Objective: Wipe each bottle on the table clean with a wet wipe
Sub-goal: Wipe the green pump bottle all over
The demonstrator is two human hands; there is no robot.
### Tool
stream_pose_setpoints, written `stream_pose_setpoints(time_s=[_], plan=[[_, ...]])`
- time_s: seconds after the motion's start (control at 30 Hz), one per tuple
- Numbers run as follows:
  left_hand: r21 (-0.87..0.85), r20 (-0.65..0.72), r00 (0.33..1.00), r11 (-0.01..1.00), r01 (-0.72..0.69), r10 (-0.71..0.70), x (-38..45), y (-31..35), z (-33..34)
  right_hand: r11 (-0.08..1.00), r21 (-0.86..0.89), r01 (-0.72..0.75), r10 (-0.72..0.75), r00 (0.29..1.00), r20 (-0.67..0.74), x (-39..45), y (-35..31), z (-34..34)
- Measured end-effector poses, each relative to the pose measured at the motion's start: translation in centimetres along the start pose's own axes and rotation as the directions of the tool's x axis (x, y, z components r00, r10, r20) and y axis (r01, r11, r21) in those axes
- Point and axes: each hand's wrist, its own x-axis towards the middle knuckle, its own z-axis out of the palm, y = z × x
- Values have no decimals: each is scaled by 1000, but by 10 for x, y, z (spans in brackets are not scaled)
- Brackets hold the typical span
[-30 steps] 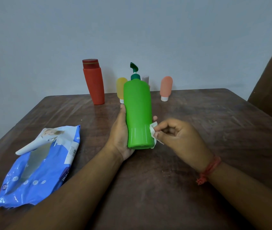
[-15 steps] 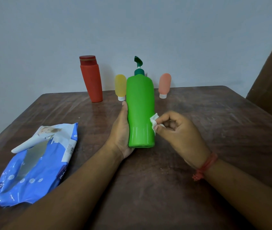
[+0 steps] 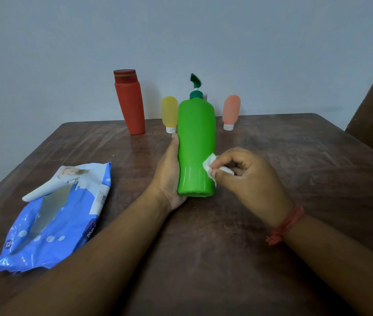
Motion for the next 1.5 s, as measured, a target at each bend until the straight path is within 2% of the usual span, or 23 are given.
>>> stream_pose_setpoints(time_s=[0.07, 0.1, 0.17, 0.27, 0.37, 0.4, 0.5, 0.53, 0.63, 0.67, 0.77, 0.8, 0.93, 0.97, 1.07, 1.1, 1.23, 1.3, 1.4, 1.5], plan=[[51, 13, 1000, 999, -3, 2, -1, -2, 3, 991, -110, 80, -93, 989, -115, 3, 0, 1], [64, 16, 1000, 998, -4, 3, -2, -2, 3, 973, -182, 143, -167, 979, -121, 2, -1, 2], [69, 22, 1000, 998, -10, 9, -2, -2, 1, 916, -295, 273, -295, 955, -30, -6, -4, 4], [53, 41, 999, 998, -22, 20, -1, -3, 1, 817, -376, 436, -422, 898, 124, -5, -8, 5], [77, 63, 998, 997, -31, 26, -1, -4, 3, 782, -466, 414, -444, 895, 50, 9, -6, -1], [82, 68, 997, 996, -27, 22, -1, -5, 2, 777, -466, 423, -448, 892, 63, 9, -6, -2], [73, 70, 997, 997, -14, 9, -2, -6, 0, 724, -403, 560, -492, 828, 268, -7, -6, 1], [71, 69, 998, 997, -18, 13, -1, -5, 0, 709, -396, 584, -503, 812, 297, -9, -6, 2], [60, 63, 998, 998, -28, 24, -1, -4, 0, 737, -439, 513, -481, 856, 193, 0, -7, -1], [56, 55, 998, 998, -31, 28, -1, -4, 0, 741, -434, 512, -474, 857, 202, 0, -7, -1], [24, 40, 998, 999, -41, 40, -1, -5, -1, 721, -343, 602, -494, 794, 354, -10, -6, -1], [16, 33, 999, 999, -43, 42, -1, -5, -1, 720, -337, 606, -495, 789, 363, -12, -5, 0], [31, 29, 999, 999, -31, 30, -2, -4, 1, 779, -408, 476, -451, 878, 163, -5, -4, -1], [33, 32, 999, 999, -31, 30, -3, -4, 1, 780, -396, 485, -454, 874, 175, -6, -4, -1], [16, 43, 999, 1000, -24, 23, -3, -4, 0, 715, -342, 610, -506, 789, 348, -13, -4, -3], [13, 43, 999, 1000, -19, 19, -2, -3, 0, 703, -353, 617, -510, 784, 353, -13, -3, -4], [34, 44, 999, 999, 2, -3, -4, -4, 2, 759, -440, 480, -459, 874, 162, 0, 4, -7], [39, 61, 998, 999, 0, -3, -5, -4, 3, 727, -448, 521, -488, 850, 198, -3, 4, -5], [15, 116, 993, 1000, -17, 15, -6, -6, 3, 640, -451, 622, -560, 780, 281, -7, -1, -2], [23, 127, 990, 998, -62, 58, -7, -7, 6, 652, -526, 546, -543, 821, 179, 2, -4, -2]])
